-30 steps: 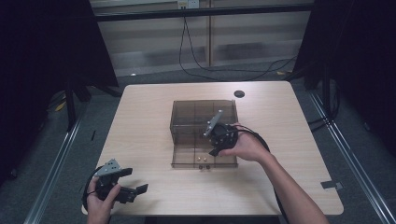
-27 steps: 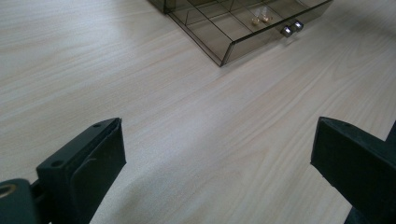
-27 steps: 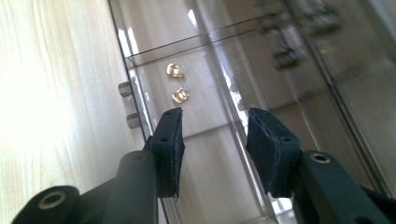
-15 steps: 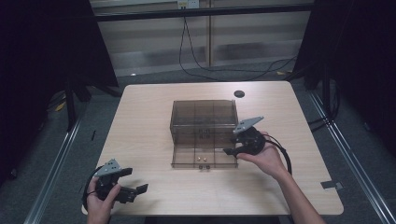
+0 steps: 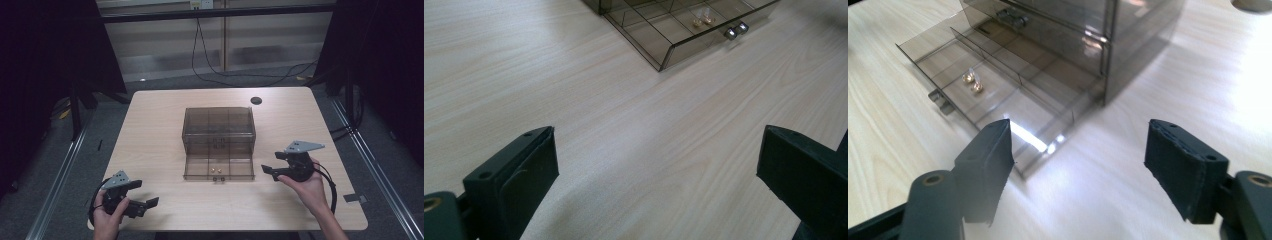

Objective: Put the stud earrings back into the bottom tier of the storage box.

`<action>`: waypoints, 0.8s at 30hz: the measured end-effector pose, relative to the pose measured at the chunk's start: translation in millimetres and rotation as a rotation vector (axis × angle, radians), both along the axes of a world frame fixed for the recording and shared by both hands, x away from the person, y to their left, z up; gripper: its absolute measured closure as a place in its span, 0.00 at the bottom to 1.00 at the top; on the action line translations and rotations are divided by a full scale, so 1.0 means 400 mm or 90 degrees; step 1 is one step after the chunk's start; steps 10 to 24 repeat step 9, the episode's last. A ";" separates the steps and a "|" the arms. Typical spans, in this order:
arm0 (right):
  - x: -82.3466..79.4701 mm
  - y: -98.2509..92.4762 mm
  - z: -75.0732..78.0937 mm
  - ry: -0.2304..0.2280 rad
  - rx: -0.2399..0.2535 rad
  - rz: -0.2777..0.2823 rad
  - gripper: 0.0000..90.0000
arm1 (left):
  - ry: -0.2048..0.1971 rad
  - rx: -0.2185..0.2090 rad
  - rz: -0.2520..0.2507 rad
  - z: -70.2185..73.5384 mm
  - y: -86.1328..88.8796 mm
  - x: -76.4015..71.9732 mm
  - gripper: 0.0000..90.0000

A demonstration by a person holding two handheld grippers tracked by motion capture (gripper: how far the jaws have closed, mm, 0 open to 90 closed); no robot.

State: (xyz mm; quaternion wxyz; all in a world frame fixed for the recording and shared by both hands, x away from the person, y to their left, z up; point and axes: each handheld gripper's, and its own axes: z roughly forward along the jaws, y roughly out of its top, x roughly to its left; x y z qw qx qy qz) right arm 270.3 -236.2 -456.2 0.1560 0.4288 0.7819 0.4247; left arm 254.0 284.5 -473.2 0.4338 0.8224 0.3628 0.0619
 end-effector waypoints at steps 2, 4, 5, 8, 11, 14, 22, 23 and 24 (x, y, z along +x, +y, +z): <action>-0.017 -0.020 -0.007 -0.001 -0.006 -0.023 0.29 | 0.000 0.000 -0.001 0.000 0.000 0.001 0.03; -0.031 -0.044 -0.013 -0.011 0.014 -0.043 0.28 | 0.002 0.000 0.001 -0.002 -0.002 0.002 0.03; -0.036 -0.055 -0.017 -0.015 0.028 -0.055 0.27 | 0.001 0.001 0.000 -0.001 -0.001 0.003 0.03; -0.047 -0.081 -0.029 -0.019 0.041 -0.084 0.26 | 0.000 -0.001 0.000 -0.001 -0.001 0.002 0.03; -0.048 -0.086 -0.032 -0.019 0.036 -0.092 0.25 | 0.000 0.001 -0.001 0.000 0.000 0.002 0.03; -0.048 -0.086 -0.032 -0.019 0.036 -0.092 0.25 | 0.000 0.001 -0.001 0.000 0.000 0.002 0.03; -0.048 -0.086 -0.032 -0.019 0.036 -0.092 0.25 | 0.000 0.001 -0.001 0.000 0.000 0.002 0.03; -0.048 -0.086 -0.032 -0.019 0.036 -0.092 0.25 | 0.000 0.001 -0.001 0.000 0.000 0.002 0.03; -0.048 -0.086 -0.032 -0.019 0.036 -0.092 0.25 | 0.000 0.001 -0.001 0.000 0.000 0.002 0.03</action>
